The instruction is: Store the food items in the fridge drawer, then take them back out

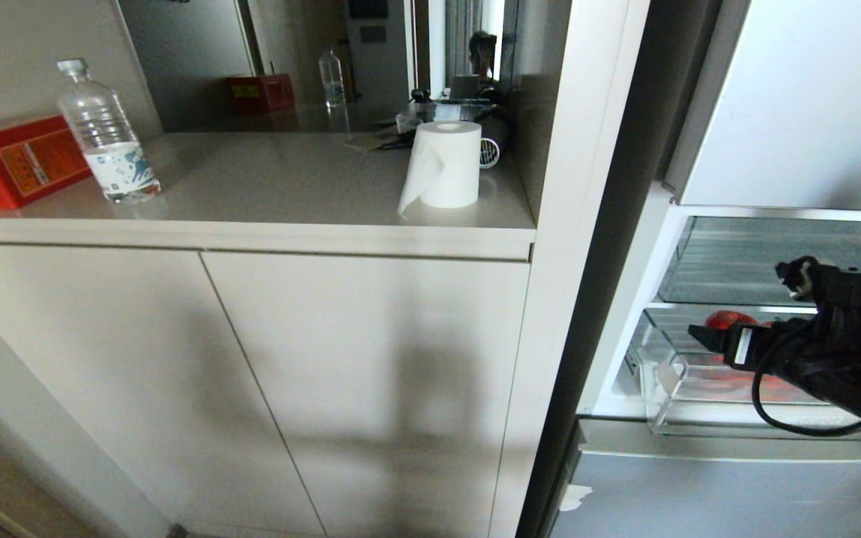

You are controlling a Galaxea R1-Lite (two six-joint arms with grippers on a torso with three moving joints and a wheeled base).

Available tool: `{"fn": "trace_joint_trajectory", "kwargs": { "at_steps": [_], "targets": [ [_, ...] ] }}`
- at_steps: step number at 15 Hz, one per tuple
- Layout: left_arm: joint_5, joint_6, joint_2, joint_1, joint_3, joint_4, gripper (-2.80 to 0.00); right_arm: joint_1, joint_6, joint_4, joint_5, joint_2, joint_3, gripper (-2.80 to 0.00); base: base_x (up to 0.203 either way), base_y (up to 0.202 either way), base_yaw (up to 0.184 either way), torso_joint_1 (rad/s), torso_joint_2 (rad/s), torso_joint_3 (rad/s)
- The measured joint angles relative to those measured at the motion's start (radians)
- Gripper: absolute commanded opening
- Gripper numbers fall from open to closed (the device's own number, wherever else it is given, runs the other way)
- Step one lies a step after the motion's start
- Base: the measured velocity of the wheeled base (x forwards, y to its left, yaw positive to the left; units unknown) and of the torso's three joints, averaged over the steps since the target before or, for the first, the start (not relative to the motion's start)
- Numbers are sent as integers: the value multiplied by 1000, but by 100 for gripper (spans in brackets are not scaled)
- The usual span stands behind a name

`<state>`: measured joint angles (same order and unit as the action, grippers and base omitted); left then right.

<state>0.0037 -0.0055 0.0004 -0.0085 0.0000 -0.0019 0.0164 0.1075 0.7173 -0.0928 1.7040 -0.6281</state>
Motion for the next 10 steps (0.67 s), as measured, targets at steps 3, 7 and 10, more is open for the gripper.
{"fn": "trace_joint_trajectory", "kwargs": {
  "at_steps": [3,7,10],
  "targets": [
    [0,0,0,0,0,0,-280,14,-29,-43,-5,17,-16,0,0,0,0,0,0,0],
    [0,0,0,0,0,0,-280,32,-41,-231,-7,-45,-37,0,0,0,0,0,0,0],
    [0,0,0,0,0,0,-280,43,-40,-420,-6,-129,-58,0,0,0,0,0,0,0]
  ]
}}
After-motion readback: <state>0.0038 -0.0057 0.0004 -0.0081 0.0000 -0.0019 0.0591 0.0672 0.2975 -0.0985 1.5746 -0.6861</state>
